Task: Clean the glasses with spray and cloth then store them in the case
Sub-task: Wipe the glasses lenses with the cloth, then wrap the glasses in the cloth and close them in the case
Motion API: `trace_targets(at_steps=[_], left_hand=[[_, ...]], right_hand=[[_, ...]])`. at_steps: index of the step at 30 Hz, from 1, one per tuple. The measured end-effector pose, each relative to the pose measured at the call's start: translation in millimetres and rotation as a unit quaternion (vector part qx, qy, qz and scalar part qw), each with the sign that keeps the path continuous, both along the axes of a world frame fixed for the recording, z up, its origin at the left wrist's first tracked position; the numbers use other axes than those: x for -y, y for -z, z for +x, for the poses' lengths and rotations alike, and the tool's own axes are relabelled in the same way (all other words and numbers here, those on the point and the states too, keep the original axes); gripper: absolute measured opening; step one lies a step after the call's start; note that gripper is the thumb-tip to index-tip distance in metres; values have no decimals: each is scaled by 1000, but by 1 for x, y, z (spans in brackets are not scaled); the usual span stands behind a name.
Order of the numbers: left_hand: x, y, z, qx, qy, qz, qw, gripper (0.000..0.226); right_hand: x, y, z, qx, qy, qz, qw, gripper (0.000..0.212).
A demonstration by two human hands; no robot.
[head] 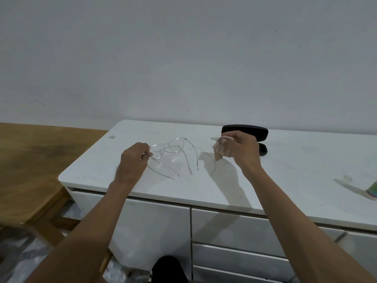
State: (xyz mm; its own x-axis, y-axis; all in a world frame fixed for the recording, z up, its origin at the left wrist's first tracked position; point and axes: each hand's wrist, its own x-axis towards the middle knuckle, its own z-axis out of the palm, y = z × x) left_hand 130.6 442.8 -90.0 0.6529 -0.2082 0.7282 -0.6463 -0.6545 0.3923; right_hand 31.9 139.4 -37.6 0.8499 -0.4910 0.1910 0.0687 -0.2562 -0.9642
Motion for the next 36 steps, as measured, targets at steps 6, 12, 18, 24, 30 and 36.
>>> trace_targets(at_steps=[6,12,18,24,30,36], left_hand=[[-9,3,-4,-14,20,45,999,33],[5,-24,-26,40,3,-14,999,58],[106,-85,-41,-37,101,-106,989,10],[198,-119,-67,-363,250,-157,884,32],[239,-125,-79,-417,228,-199,857,10],[255,-143,-82,-500,181,-246,810,13]], right_hand=[[2,3,0,-4,-30,-7,1000,14],[2,-18,-11,14,-64,-19,998,18],[16,-50,-26,38,-38,-32,998,25],[47,-70,-40,54,-8,-54,997,27],[76,-68,-54,9,27,-94,995,33],[90,-64,-60,-106,172,-262,944,46]])
